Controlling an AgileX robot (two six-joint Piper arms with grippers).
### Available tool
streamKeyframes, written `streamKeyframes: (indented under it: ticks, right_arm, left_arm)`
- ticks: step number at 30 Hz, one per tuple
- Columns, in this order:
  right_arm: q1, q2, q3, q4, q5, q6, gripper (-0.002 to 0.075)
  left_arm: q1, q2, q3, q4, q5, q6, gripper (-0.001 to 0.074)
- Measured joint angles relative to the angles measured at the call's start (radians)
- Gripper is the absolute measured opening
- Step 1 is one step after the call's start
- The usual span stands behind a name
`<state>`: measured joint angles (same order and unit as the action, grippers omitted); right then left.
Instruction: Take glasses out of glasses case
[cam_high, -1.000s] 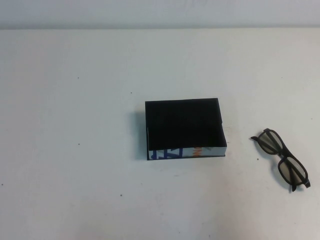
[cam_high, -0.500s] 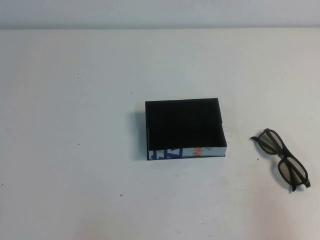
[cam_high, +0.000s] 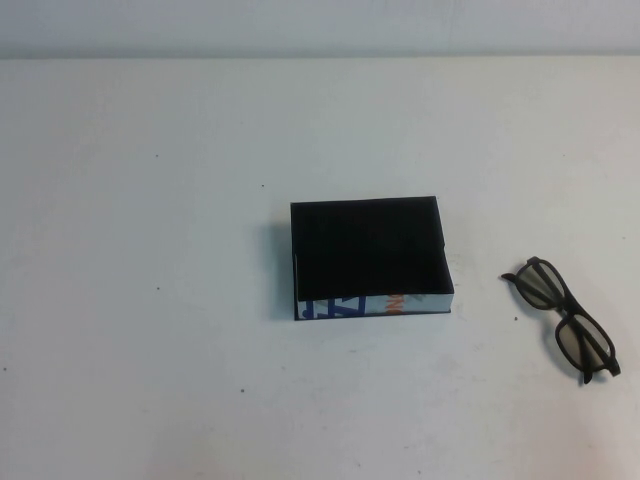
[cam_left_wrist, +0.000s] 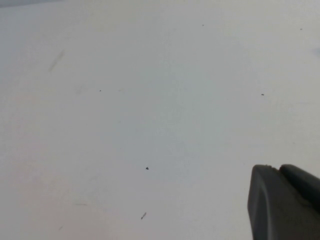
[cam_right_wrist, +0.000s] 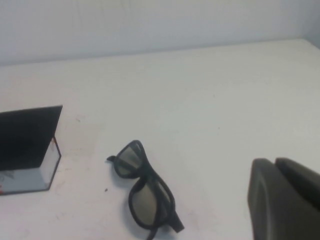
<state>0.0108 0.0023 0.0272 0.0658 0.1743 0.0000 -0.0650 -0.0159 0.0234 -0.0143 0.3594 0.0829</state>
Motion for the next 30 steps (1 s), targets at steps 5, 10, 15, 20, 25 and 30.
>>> streamKeyframes:
  ticks: [5,10,15,20,25,30]
  right_arm:
    - [0.000,-0.010,0.000,-0.013,0.078,0.015,-0.0018]
    - [0.000,-0.010,0.000,-0.015,0.132,0.019,-0.0018]
    - [0.000,-0.010,0.000,-0.015,0.138,0.019,-0.0018]
    - [0.000,-0.010,0.000,-0.015,0.138,0.019,-0.0018]
    - [0.000,-0.010,0.000,-0.015,0.138,0.019,-0.0018]
    - [0.000,-0.010,0.000,-0.015,0.138,0.019,-0.0018]
  left_arm:
    - [0.000,0.000,0.000,0.000,0.000,0.000,-0.0004]
    - [0.000,0.000,0.000,0.000,0.000,0.000,-0.0004]
    - [0.000,0.000,0.000,0.000,0.000,0.000,-0.0004]
    - [0.000,0.000,0.000,0.000,0.000,0.000,-0.0004]
    - [0.000,0.000,0.000,0.000,0.000,0.000,-0.0004]
    - [0.000,0.000,0.000,0.000,0.000,0.000,-0.0004]
